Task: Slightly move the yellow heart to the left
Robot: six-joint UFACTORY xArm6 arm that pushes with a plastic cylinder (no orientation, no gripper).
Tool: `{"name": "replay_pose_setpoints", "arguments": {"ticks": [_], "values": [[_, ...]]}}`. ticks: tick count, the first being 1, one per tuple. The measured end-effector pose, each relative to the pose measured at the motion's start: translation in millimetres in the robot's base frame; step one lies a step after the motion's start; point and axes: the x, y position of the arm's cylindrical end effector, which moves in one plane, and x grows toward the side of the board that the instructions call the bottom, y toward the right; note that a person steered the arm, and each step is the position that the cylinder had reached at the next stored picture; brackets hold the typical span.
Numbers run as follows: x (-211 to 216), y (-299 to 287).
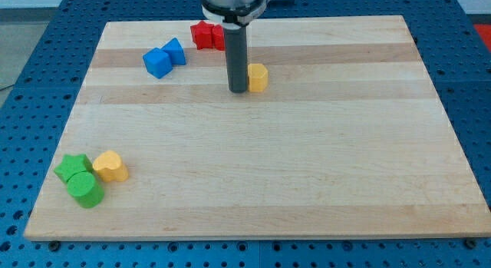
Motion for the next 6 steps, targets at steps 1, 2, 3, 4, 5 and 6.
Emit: {"name": "replay_pose_setpoints", "arguments": {"ticks": [1,2,3,4,5,6], "values": [[-1,0],[43,-9],[104,-9],[115,-20],[112,-39],[165,-65]]}}
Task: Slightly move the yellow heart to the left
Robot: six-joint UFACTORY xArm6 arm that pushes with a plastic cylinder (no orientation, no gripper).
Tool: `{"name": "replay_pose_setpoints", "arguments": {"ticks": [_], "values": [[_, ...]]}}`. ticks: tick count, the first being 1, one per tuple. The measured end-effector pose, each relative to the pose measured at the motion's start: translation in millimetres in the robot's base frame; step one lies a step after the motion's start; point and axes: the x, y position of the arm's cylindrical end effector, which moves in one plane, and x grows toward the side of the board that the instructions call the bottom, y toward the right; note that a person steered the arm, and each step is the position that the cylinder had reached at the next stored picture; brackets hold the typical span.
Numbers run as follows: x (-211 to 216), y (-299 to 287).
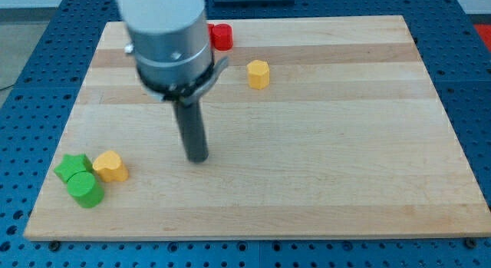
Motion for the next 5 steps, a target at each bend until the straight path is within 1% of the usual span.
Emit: {"name": "replay_pose_setpoints", "arguments": {"ticks": [1,2,3,4,5], "values": [[34,-26],[29,-75],[-25,-114],[-63,-125],[-39,-112]]}}
